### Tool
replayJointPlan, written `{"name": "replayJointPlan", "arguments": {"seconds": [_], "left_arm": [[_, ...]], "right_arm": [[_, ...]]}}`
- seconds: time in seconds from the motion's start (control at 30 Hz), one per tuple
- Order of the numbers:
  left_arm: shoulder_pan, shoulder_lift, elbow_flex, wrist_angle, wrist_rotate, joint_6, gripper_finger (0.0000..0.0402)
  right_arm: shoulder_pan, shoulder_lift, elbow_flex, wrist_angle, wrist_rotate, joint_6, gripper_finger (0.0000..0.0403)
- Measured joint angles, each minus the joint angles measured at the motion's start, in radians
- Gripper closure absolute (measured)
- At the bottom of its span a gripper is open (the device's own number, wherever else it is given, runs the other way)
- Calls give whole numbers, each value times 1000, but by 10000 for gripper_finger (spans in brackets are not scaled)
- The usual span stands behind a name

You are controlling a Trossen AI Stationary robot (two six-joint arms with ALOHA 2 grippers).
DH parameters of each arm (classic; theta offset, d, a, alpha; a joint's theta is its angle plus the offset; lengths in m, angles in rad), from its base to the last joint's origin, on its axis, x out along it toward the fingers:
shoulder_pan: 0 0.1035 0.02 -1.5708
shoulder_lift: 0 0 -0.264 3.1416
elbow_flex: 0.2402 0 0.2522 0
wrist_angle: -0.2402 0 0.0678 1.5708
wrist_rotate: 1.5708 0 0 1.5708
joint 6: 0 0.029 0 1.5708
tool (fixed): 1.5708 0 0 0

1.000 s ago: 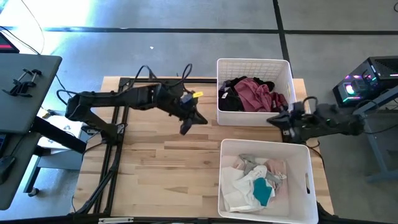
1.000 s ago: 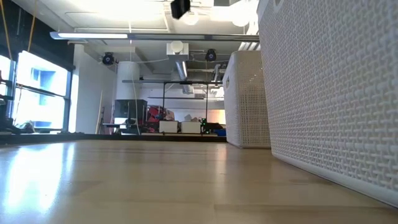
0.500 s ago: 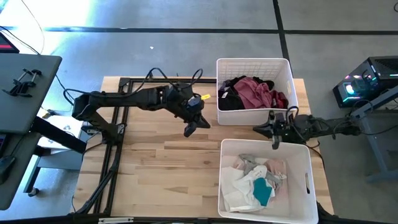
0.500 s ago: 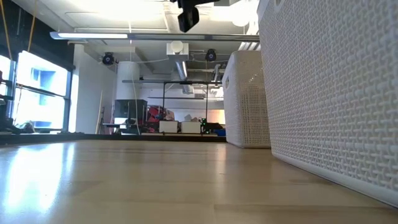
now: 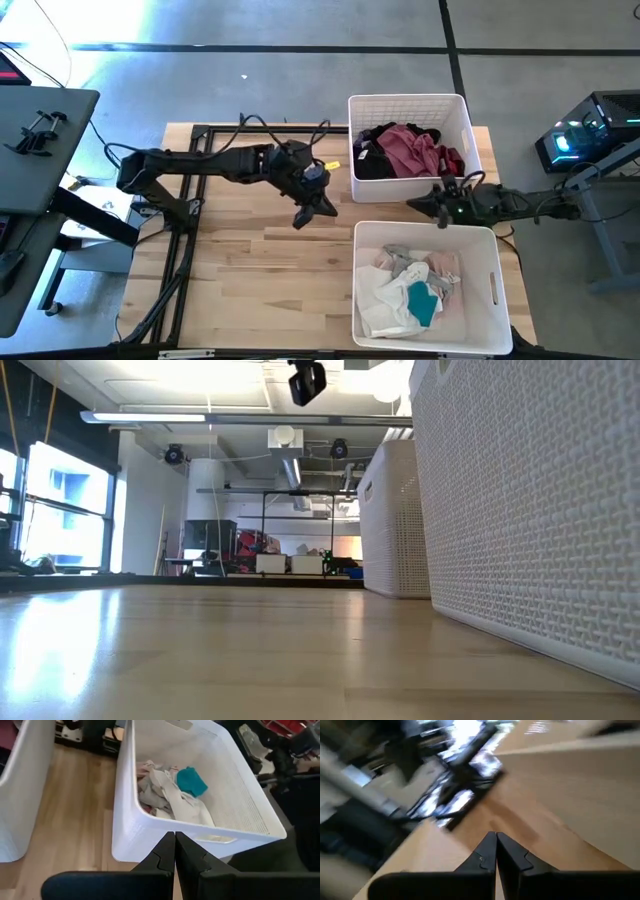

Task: Sort clothes
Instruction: Return to home position

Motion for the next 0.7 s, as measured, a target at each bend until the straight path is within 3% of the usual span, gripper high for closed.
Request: {"name": "replayJointPlan", "arguments": {"seconds": [0.13,0.33,0.47,0.53,0.7], "left_arm": [[-13,22,0,4,1,0,401],[-30,51,0,17,-3,17,401],[-42,94,0,60,-60,44,401],[-44,120,0,98,-68,44,401],[-51,155,0,177,-67,18,401]], "right_arm": [[0,1,0,-135,121,152,403],[0,2,0,-194,172,189,403],[0,4,0,-286,195,376,403],[0,3,0,-304,193,308,403],[0,3,0,-171,193,-187,403]]}}
